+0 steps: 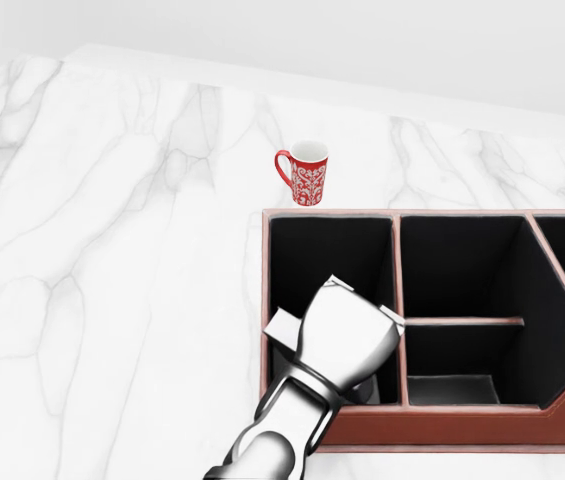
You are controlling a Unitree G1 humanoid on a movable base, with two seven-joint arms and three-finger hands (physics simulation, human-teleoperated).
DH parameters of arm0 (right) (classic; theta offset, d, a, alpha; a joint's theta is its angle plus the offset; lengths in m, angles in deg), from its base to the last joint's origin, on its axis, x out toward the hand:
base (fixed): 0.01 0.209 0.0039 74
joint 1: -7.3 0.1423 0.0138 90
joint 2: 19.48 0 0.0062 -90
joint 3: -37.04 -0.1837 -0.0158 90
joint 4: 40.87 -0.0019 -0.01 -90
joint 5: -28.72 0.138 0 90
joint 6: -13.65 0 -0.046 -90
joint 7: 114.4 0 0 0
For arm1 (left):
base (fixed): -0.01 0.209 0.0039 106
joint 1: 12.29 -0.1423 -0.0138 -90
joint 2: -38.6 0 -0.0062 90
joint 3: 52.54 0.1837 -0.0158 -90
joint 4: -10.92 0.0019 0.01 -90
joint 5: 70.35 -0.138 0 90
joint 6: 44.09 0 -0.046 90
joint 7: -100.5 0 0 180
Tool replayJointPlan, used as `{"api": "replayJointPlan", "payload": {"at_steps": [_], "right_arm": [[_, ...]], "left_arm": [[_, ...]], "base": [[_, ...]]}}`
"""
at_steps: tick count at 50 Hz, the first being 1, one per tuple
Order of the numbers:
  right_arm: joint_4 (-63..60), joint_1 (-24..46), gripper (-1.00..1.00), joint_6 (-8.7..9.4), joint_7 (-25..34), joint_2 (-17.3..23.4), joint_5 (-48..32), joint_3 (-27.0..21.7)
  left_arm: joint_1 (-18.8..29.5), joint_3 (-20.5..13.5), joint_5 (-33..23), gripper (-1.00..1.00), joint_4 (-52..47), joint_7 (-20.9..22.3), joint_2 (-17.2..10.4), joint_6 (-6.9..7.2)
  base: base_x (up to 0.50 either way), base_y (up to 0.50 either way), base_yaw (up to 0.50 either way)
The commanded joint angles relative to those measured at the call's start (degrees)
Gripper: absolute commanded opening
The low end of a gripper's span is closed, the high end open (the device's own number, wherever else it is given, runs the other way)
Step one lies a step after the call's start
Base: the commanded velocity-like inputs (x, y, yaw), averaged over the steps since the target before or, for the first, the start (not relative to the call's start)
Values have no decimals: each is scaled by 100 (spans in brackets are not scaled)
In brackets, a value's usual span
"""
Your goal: Pick up the book and place it in the left compartment of the caddy.
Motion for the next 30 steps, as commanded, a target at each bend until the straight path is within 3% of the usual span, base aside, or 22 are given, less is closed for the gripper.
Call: {"api": "replayJointPlan", "payload": {"at_steps": [1,15,30], "right_arm": [[-6,-9,100,0,6,-11,-9,9],[4,8,100,0,14,-12,-44,22],[-3,11,100,0,40,-27,-84,36]], "left_arm": [[516,-247,383,-100,1130,-252,-15,0],[879,-335,776,-100,2266,-252,-89,0],[748,-339,880,-100,2594,-252,-129,0]], "base": [[0,0,0],[0,0,0],[0,0,0]]}}
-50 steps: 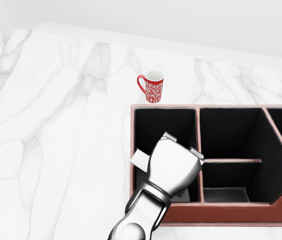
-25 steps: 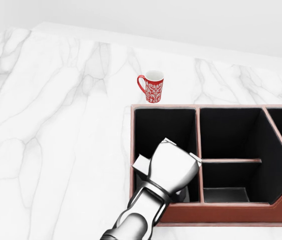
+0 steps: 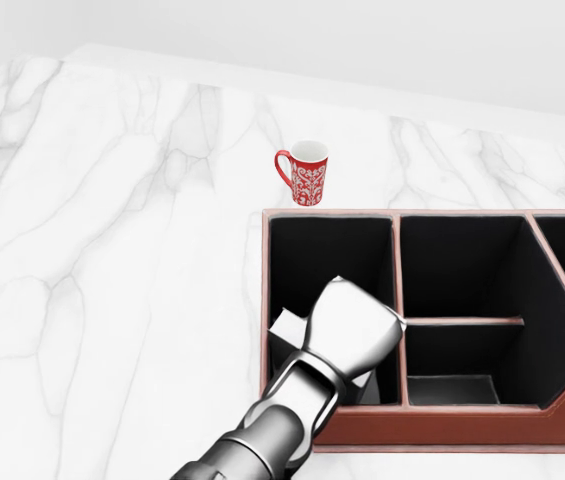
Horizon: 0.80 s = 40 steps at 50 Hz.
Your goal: Pick up the book and place it in the left compartment of the caddy.
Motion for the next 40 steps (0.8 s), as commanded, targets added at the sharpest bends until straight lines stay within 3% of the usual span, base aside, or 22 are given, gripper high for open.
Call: {"api": "replayJointPlan", "payload": {"at_steps": [1,4,5,8,9,12,15,19,24,25,27,28,30,31,32,36,37,38,39,40], "right_arm": [[27,15,100,0,28,-11,-51,26],[69,24,100,0,47,-17,-84,58],[70,15,100,0,52,-17,-84,55],[94,22,100,0,57,-17,-106,79],[113,30,100,0,59,-13,-126,96],[104,20,100,0,58,-16,-121,96],[94,0,100,0,75,-20,-114,72],[95,7,100,0,77,-24,-125,79],[47,-16,100,0,79,-30,-108,37],[46,-10,100,0,71,-27,-115,37],[75,4,100,0,85,-34,-149,55],[99,11,100,0,97,-40,-173,73],[102,9,100,0,96,-40,-173,76],[72,0,100,0,80,-43,-166,70],[120,20,100,0,94,-46,-205,100],[140,10,100,0,111,-61,-224,121],[92,-2,100,0,81,-53,-192,101],[78,-5,100,0,76,-52,-190,96],[81,-3,100,0,81,-55,-201,97],[85,0,100,0,82,-54,-204,94]], "left_arm": [[-517,-301,238,-100,608,-1,-250,0],[-539,-301,238,-100,622,-1,-268,0],[-521,-355,292,-63,606,-1,-350,0],[-542,-361,333,-55,559,-1,-384,0],[-576,-359,348,-39,516,-1,-399,0],[-595,-351,371,-33,482,-1,-409,0],[-737,-321,422,7,189,-1,-440,0],[-874,-256,409,13,-69,-1,-460,0],[-2275,43,143,17,-3040,-1,-862,0],[-2760,120,69,15,-4179,18,-1031,0],[-3002,145,-31,14,-4733,240,-1091,0],[-3333,182,-81,15,-5576,552,-1207,0],[-3377,165,-108,15,-5666,589,-1205,0],[-3794,259,-186,23,-6841,1018,-1352,0],[-3975,294,-229,27,-7365,1217,-1406,0],[-4235,350,-334,41,-8155,1489,-1455,-67],[-4354,435,-437,75,-8594,1680,-1476,-91],[-4367,436,-448,75,-8627,1694,-1472,-102],[-4457,518,-521,88,-9002,1899,-1477,-138],[-4504,560,-545,85,-9195,2011,-1473,-167]], "base": [[0,0,0],[0,0,1],[0,0,1],[0,0,0],[0,0,0],[0,0,0],[0,0,0],[0,0,0],[0,0,0],[0,0,0],[0,0,0],[0,0,0],[0,0,0],[0,0,0],[0,0,0],[0,0,1],[0,0,0],[0,0,0],[0,0,0],[0,0,0]]}}
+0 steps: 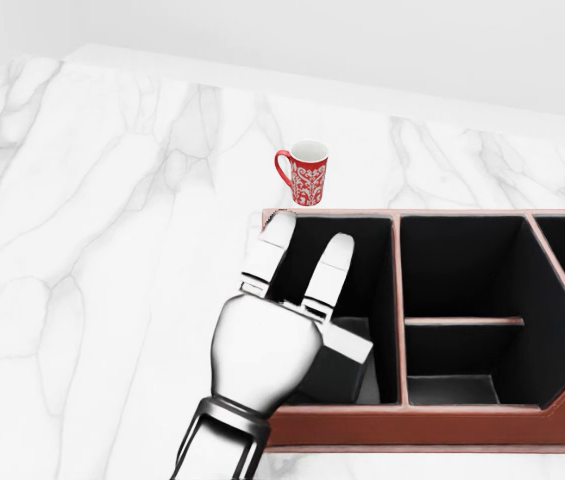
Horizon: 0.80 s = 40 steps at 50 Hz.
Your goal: Pick up the book and place it in the left compartment of the caddy.
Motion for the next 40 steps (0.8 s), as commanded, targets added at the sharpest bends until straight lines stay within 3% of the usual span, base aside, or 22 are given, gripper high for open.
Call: {"api": "replayJointPlan", "payload": {"at_steps": [1,7,11,18,23,31,32,33,38,40], "right_arm": [[-38,-16,100,0,-14,-8,-4,-17],[-27,2,100,0,-9,-13,-37,-4],[-20,5,100,0,-16,-3,-32,-4],[-80,-13,100,0,-31,-4,9,-44],[1,11,100,0,-5,-2,-42,4],[20,9,100,0,1,-5,-47,25],[7,5,100,0,-7,-5,-38,19],[-15,-1,100,0,-14,-3,-23,8],[35,17,100,0,18,-17,-71,37],[19,6,100,0,11,-17,-55,31]], "left_arm": [[-1211,302,-528,79,-3903,1189,-336,-87],[-1293,562,-795,84,-4763,1716,-260,-222],[-1221,708,-954,100,-5364,2154,-157,-369],[-1164,688,-1000,100,-5556,2316,-92,-476],[-1080,732,-1096,100,-6001,2678,22,-623],[-756,467,-987,100,-6379,3107,205,-868],[-715,426,-942,100,-6391,3129,242,-874],[-703,383,-936,100,-6379,3080,327,-769],[-508,229,-338,100,-6412,3015,507,-550],[-422,159,-452,100,-6425,3023,539,-491]], "base": [[0,0,0],[0,0,0],[0,0,0],[0,0,0],[0,0,0],[0,0,0],[0,0,0],[0,0,0],[0,0,0],[0,0,0]]}}
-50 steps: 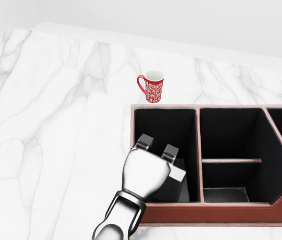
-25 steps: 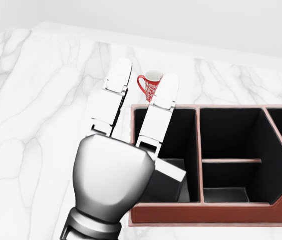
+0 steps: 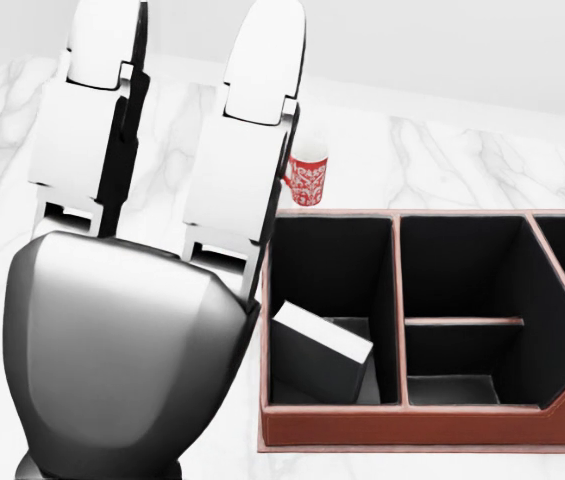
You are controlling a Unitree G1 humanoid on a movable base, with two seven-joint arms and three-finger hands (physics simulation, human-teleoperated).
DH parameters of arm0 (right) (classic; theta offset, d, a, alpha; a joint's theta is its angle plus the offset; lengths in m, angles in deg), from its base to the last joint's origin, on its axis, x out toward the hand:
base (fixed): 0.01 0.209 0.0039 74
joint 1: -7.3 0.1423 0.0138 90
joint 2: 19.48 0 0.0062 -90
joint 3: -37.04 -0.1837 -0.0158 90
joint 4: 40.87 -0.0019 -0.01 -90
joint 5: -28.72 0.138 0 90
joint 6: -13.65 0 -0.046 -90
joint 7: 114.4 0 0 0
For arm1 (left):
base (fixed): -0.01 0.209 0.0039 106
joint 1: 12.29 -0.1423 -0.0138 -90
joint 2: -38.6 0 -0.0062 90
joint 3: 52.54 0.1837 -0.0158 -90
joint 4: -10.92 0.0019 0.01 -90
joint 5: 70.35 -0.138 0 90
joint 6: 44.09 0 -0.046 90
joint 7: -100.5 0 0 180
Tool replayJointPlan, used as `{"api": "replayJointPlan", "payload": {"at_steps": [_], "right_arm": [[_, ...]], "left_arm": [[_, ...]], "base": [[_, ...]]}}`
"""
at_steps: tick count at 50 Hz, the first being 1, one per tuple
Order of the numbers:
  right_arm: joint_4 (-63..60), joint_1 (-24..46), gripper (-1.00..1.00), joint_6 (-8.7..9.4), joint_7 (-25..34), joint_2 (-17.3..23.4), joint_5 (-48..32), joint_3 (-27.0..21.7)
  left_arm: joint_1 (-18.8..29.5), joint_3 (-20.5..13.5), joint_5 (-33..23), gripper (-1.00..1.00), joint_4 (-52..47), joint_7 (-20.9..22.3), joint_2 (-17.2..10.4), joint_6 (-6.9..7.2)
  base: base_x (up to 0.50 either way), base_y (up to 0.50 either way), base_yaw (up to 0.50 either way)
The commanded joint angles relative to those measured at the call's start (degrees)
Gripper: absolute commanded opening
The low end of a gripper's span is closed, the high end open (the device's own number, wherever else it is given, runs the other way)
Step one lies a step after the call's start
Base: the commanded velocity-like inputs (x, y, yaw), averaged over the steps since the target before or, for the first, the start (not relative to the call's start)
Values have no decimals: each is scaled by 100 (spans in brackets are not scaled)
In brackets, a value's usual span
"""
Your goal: Pick up the book and place it in the left compartment of the caddy.
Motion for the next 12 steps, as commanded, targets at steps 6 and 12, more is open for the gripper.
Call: {"api": "replayJointPlan", "payload": {"at_steps": [6,12], "right_arm": [[-62,-20,100,0,0,-10,25,-31],[-25,-6,100,0,31,-24,-28,1]], "left_arm": [[523,-603,982,100,-105,-154,440,736],[711,-834,1811,100,48,-544,401,736]], "base": [[0,0,0],[0,0,0]]}}
